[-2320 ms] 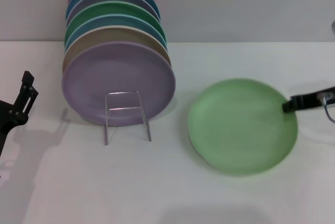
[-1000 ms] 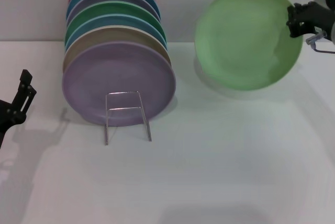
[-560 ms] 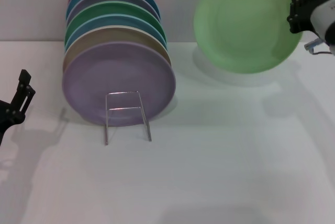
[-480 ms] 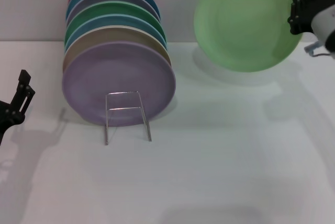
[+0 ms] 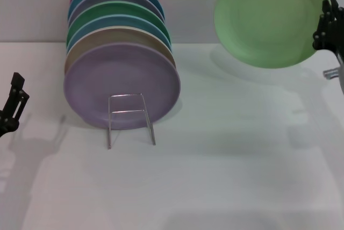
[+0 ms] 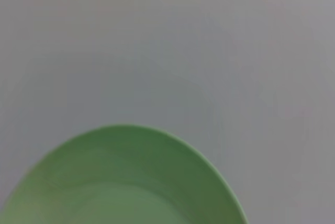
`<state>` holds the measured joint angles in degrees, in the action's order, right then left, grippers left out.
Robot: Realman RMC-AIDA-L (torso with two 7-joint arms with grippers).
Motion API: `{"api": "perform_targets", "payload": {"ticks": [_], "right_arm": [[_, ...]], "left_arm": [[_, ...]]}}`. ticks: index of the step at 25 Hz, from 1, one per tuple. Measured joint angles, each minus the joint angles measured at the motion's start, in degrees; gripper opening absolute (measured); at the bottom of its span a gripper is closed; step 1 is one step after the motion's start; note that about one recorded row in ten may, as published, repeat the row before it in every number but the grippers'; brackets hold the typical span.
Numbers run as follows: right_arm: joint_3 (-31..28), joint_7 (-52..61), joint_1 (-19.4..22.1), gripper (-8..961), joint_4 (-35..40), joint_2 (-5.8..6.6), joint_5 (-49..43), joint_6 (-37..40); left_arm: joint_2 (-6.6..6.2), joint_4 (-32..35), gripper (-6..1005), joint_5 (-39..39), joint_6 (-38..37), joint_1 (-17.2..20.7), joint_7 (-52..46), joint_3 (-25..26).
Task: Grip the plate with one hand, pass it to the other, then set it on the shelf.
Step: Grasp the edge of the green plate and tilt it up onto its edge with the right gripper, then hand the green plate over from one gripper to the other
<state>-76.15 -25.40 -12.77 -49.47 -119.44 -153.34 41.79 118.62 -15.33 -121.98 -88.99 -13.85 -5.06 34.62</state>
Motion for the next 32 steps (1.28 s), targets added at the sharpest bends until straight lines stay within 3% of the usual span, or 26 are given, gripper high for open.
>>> {"api": "perform_targets", "payload": {"ticks": [7, 14, 22, 28, 32], "right_arm": [[2.40, 12.80, -5.80, 21, 17.85, -0.20, 0.59, 16.37], [5.43, 22.22, -6.32, 21, 26.68, -0.30, 0.78, 26.20], [14.45, 23.53, -2.37, 21, 27.49, -0.45, 1.02, 30.85], [25.51, 22.87, 3.09, 21, 24.05, -0.49, 5.78, 35.72], [29.24, 22.13, 5.16, 21, 22.71, -0.47, 7.47, 37.98]], "left_arm": [[0.17, -0.21, 816, -0.06, -1.54, 1.04, -2.31, -1.07], [0.13, -0.24, 816, -0.11, -6.25, 2.88, -6.72, -5.27], [0.19, -1.94, 815, -0.11, -8.05, 3.11, -6.96, -11.80], [0.20, -2.34, 815, -0.09, -8.12, 2.93, -6.78, -16.63], [0.21, -2.35, 815, -0.08, -7.86, 2.52, -6.38, -19.11]]}}
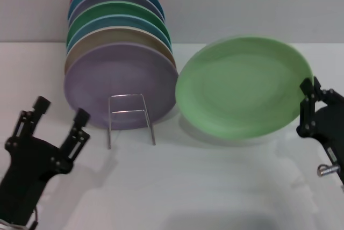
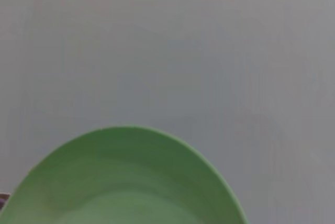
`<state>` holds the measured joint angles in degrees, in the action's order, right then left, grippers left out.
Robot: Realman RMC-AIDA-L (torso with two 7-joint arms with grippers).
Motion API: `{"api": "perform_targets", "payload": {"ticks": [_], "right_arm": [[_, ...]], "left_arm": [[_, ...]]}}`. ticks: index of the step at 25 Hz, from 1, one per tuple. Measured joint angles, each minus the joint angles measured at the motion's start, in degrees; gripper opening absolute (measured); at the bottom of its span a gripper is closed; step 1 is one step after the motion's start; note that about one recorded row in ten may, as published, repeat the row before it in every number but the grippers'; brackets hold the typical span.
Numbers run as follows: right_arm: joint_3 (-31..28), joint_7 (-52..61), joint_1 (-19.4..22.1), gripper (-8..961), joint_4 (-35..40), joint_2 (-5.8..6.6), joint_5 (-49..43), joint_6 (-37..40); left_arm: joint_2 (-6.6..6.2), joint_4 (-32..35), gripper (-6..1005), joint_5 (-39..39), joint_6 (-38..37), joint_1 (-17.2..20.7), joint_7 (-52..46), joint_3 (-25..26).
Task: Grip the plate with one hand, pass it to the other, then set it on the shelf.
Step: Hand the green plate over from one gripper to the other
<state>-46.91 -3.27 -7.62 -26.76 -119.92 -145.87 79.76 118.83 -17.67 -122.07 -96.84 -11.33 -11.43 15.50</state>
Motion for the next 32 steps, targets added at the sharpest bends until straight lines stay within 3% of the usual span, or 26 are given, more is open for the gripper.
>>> {"api": "perform_targets", "payload": {"ticks": [6, 14, 24, 32], "right_arm": [[10.33, -8.06, 4.11, 21, -6.64, 0.03, 6.81, 1.15], [22.02, -24.53, 3.72, 20, -12.12, 0.04, 17.32, 1.74], [26.33, -41.92, 4.68, 20, -17.17, 0.12, 19.34, 1.98], [27.26, -46.61, 4.05, 21, -17.76, 0.07, 20.59, 1.95]], "left_arm": [[0.18, -0.04, 816, -0.07, 2.68, -1.15, 1.70, -2.99], [0.26, -1.67, 816, -0.11, 9.79, -2.27, 6.21, -3.81], [0.18, -1.73, 815, -0.10, 12.58, -3.31, 6.51, -3.76], [0.25, -2.23, 815, -0.10, 12.62, -3.62, 6.52, -3.89]]}}
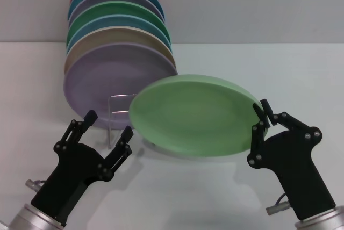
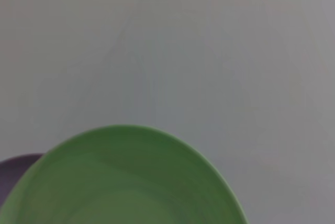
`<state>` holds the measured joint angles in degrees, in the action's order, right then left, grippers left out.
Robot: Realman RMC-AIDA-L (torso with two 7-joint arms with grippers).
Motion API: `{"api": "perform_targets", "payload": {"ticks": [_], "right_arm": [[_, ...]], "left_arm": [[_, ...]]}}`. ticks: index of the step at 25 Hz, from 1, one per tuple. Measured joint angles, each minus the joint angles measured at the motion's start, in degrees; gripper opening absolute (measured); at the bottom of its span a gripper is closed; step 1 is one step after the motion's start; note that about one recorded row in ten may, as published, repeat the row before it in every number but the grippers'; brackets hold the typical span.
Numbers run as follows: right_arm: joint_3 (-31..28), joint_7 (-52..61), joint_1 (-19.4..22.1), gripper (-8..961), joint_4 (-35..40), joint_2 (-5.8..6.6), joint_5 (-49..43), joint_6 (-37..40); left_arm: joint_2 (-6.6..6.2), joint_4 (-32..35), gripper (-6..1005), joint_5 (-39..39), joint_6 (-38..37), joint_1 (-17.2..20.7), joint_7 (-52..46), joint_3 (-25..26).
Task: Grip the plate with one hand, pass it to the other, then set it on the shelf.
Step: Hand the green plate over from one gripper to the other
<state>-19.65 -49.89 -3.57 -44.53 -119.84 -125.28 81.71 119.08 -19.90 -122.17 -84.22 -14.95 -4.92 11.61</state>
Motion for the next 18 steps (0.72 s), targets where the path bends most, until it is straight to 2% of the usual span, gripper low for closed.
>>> {"api": "perform_targets", "payload": {"ticks": [7, 18], "right_arm": [[1.61, -0.80, -2.46, 21, 0.44, -0.05, 2.23, -0.37], [3.03, -0.88, -3.58, 20, 0.42, -0.05, 3.05, -0.49]], "left_arm": [[0.01, -1.28, 816, -0.06, 0.50, -0.32, 0.00, -0.02], [0.01, -2.44, 816, -0.05, 3.35, -2.19, 0.00, 0.43]]}}
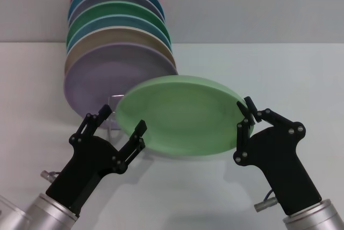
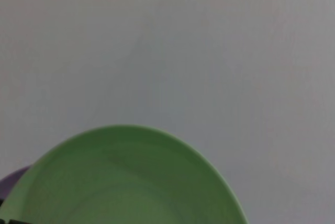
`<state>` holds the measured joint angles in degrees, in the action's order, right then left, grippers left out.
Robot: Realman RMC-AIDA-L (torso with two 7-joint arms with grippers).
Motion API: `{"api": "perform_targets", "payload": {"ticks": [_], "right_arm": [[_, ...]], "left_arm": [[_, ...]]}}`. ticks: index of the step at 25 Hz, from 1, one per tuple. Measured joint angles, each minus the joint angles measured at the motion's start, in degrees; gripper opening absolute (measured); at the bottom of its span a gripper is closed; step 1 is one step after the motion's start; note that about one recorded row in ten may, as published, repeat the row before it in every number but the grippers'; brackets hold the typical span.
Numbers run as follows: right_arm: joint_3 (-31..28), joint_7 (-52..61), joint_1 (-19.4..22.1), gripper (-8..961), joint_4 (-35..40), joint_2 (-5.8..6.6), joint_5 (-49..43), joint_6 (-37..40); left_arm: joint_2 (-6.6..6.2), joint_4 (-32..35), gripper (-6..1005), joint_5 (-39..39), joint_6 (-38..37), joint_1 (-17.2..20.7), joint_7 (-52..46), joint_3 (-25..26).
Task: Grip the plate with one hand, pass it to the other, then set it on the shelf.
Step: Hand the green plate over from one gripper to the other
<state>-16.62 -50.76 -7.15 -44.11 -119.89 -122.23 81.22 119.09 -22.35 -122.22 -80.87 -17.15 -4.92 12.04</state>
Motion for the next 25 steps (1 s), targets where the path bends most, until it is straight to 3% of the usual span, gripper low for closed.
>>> {"api": "perform_targets", "payload": {"ticks": [11, 21, 25], "right_arm": [[0.62, -0.04, -0.19, 20, -0.04, 0.00, 0.00, -0.01], [0.63, -0.05, -0.24, 20, 0.01, 0.08, 0.00, -0.01], [0.63, -0.72, -0.23, 20, 0.05, 0.09, 0.00, -0.07]], "left_arm": [[-0.05, 0.10, 753, 0.38, 0.09, -0.08, -0.02, 0.26], [0.00, 0.12, 314, 0.40, 0.19, 0.10, 0.00, 0.26], [0.00, 0.23, 269, 0.40, 0.21, 0.18, 0.00, 0.26]]}}
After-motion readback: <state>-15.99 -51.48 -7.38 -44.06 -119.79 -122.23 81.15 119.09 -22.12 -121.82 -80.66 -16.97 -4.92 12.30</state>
